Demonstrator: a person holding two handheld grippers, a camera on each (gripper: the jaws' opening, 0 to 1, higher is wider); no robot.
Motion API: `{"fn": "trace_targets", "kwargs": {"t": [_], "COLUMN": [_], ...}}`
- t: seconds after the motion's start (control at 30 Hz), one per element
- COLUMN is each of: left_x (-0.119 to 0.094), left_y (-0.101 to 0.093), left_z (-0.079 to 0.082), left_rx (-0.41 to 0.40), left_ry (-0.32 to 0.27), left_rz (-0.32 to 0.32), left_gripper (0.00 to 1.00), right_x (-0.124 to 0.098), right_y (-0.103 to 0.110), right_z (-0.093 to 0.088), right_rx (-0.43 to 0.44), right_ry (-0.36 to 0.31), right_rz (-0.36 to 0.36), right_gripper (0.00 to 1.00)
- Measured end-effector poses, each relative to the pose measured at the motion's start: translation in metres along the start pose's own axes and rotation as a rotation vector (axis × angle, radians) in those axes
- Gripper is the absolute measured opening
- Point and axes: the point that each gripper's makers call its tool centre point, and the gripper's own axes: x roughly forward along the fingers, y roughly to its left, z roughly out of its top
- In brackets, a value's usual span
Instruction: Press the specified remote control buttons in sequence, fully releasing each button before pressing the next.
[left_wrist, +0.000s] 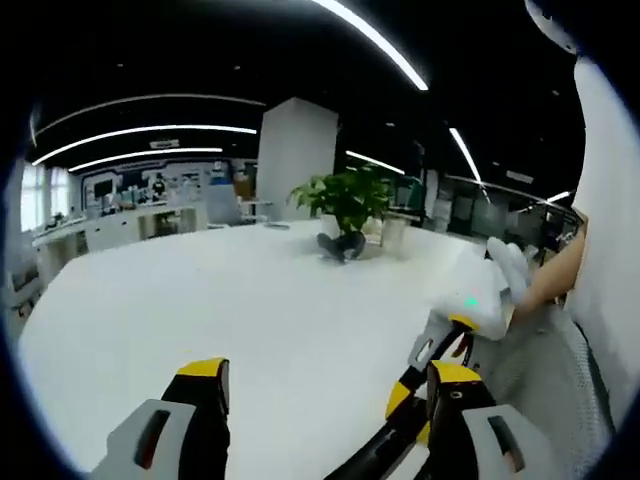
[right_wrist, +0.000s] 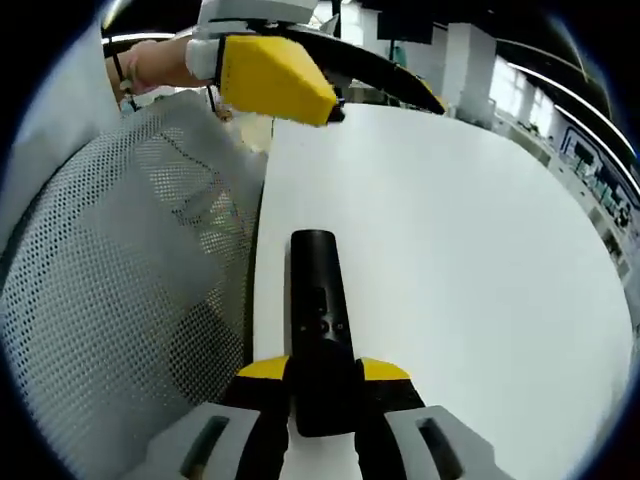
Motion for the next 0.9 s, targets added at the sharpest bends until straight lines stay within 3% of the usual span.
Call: {"fn": "trace_targets", "kwargs": {"t": [0.4,0.9], "left_x": [-0.032,-0.04], "left_y": [0.021,0.027], "left_z": [0.038,0.039], "left_rx": [-0.036,-0.036], "left_ry": [-0.167,-0.176], "left_rz": [0.154,0.186], "left_gripper": [0.94,0.99], "right_x": [0.0,-0.002], "right_y": [-0.027,-0.073], "right_z": [0.001,0.002], "right_rx": [-0.027,-0.023], "right_ry": [0.01,0.015], "right_rz": [-0.002,-0.021], "right_gripper": [0.21,0.21]}}
